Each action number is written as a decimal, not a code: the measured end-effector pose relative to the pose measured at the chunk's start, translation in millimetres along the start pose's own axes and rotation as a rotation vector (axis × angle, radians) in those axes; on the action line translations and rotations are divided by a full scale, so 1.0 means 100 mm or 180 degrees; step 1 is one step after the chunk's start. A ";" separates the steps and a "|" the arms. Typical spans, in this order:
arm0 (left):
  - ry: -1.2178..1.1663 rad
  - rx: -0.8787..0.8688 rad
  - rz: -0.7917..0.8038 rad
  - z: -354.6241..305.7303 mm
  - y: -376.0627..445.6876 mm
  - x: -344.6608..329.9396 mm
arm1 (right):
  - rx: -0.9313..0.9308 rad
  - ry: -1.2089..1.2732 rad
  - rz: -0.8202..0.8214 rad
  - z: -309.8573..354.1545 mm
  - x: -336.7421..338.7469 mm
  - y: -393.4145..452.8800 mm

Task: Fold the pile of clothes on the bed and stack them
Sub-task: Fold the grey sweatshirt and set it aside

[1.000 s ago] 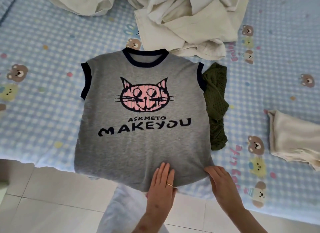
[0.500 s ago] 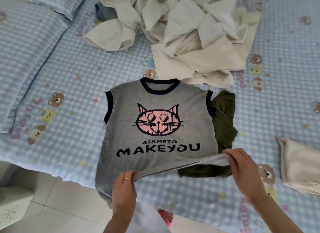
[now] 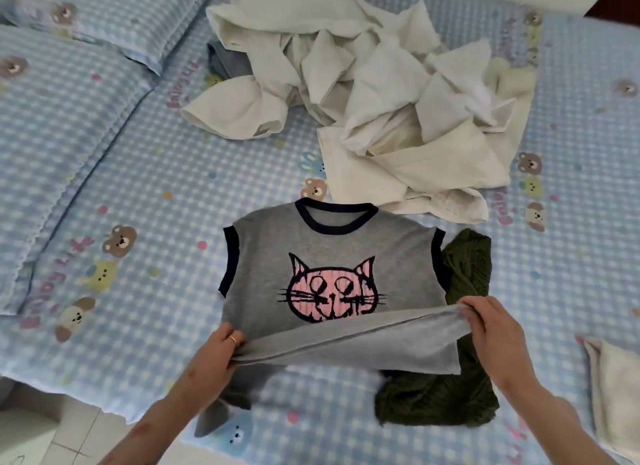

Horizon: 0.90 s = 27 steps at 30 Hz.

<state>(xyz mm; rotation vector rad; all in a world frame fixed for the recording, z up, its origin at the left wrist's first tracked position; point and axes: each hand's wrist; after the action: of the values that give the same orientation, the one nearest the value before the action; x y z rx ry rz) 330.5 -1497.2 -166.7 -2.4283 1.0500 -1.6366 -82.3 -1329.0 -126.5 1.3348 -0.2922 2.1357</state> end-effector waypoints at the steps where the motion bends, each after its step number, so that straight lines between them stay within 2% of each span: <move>1: -0.0047 0.0049 -0.0114 0.02 0.09 0.05 | -0.0052 0.0007 -0.0015 0.02 -0.04 0.04; 6: -0.0761 0.0634 -0.0262 0.04 0.61 0.30 | -0.0357 0.0033 -0.0025 0.09 -0.26 0.26; 9: -0.0788 0.0455 -0.0389 0.07 1.03 0.44 | -0.0390 -0.0004 -0.0001 0.16 -0.41 0.45; 13: -0.0776 0.0510 -0.0548 0.19 1.63 0.59 | -0.0563 -0.0008 -0.0141 0.17 -0.60 0.85; 22: -0.0525 0.0834 -0.0167 0.59 2.50 0.64 | -0.0984 -0.0281 -0.0002 0.02 -1.06 1.66; 27: -0.0706 0.0646 -0.0290 0.70 2.73 0.57 | -0.1073 -0.0573 0.0115 -0.16 -1.30 1.92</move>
<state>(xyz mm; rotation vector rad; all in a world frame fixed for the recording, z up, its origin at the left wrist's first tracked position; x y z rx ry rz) 261.9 -1762.3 -255.4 -2.4803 0.7154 -1.3778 -165.9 -1522.7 -223.9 1.3274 -0.7199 1.8915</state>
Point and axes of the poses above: each hand's wrist, its own y-axis towards the middle knuckle, its own x-axis out of the back of the hand, z = x × y, and after that the axes turned 11 degrees about -z, right-handed
